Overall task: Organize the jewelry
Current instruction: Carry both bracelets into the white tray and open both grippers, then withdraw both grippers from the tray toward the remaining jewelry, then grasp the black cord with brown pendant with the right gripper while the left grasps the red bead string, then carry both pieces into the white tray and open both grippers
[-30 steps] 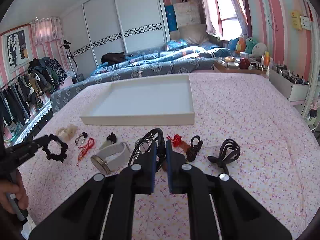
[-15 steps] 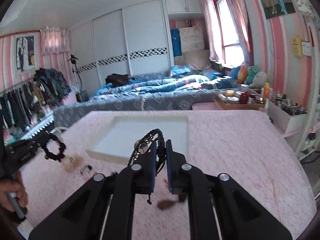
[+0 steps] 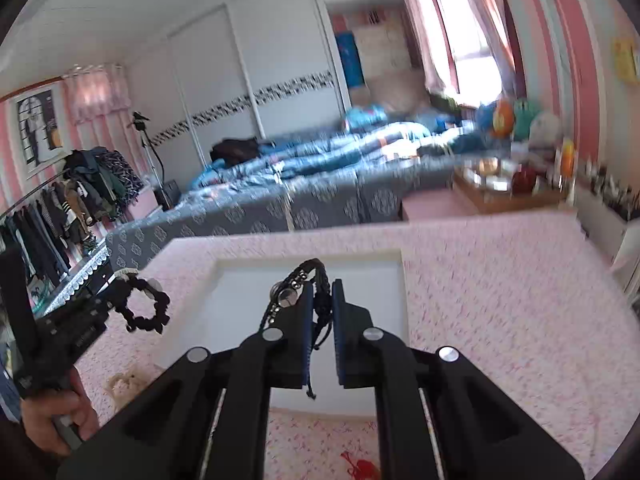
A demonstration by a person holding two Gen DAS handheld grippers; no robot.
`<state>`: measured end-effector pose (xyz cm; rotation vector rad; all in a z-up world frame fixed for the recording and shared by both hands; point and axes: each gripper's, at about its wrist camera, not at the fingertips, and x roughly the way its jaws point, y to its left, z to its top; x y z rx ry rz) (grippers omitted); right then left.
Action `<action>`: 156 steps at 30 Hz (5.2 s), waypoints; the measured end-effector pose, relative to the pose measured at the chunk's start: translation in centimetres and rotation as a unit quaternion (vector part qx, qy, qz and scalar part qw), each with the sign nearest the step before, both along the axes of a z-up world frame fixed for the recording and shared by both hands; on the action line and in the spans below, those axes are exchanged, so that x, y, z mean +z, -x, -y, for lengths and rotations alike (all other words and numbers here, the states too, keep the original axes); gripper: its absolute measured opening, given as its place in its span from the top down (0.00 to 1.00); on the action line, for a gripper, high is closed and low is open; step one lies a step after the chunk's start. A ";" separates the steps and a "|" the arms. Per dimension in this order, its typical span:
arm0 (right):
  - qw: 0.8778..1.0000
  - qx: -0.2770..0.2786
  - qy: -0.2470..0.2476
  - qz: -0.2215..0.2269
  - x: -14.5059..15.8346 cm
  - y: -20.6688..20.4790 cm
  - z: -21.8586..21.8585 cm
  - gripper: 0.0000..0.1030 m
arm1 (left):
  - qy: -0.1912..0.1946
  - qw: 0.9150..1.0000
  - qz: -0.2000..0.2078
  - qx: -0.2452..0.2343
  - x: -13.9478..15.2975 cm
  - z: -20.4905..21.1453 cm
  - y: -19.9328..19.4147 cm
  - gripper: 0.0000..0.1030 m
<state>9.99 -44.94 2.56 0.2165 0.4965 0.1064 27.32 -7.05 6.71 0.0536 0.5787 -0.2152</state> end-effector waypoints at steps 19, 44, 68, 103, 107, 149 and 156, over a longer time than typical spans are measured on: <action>0.984 -0.011 0.026 -0.174 -9.5 -6.1 1.9 0.51 | -0.056 0.991 -0.119 -0.032 -9.4 3.0 -5.4 0.41; 0.994 -0.046 0.093 -0.024 -5.7 18.2 4.5 0.24 | -0.013 1.000 0.024 0.000 -4.6 -8.6 18.3 0.20; 0.995 0.006 0.068 -0.078 -9.4 15.9 0.7 0.51 | -0.027 0.998 -0.037 -0.046 -7.3 -3.7 16.8 0.49; 0.989 -0.013 0.071 -0.127 -10.5 9.3 1.2 0.89 | -0.019 0.989 -0.126 -0.072 -9.7 0.5 11.4 0.95; 0.992 -0.012 0.067 -0.109 -9.1 10.4 1.2 0.89 | -0.010 0.991 -0.109 -0.075 -8.1 0.2 12.0 0.95; 0.990 0.045 0.076 -0.112 -6.5 -5.4 -2.5 0.89 | -0.027 0.996 -0.075 -0.035 -6.7 5.3 -3.2 0.95; 0.986 0.028 0.090 -0.138 -9.0 -6.5 -1.7 0.88 | -0.044 0.993 -0.104 -0.037 -9.3 5.4 -4.3 0.93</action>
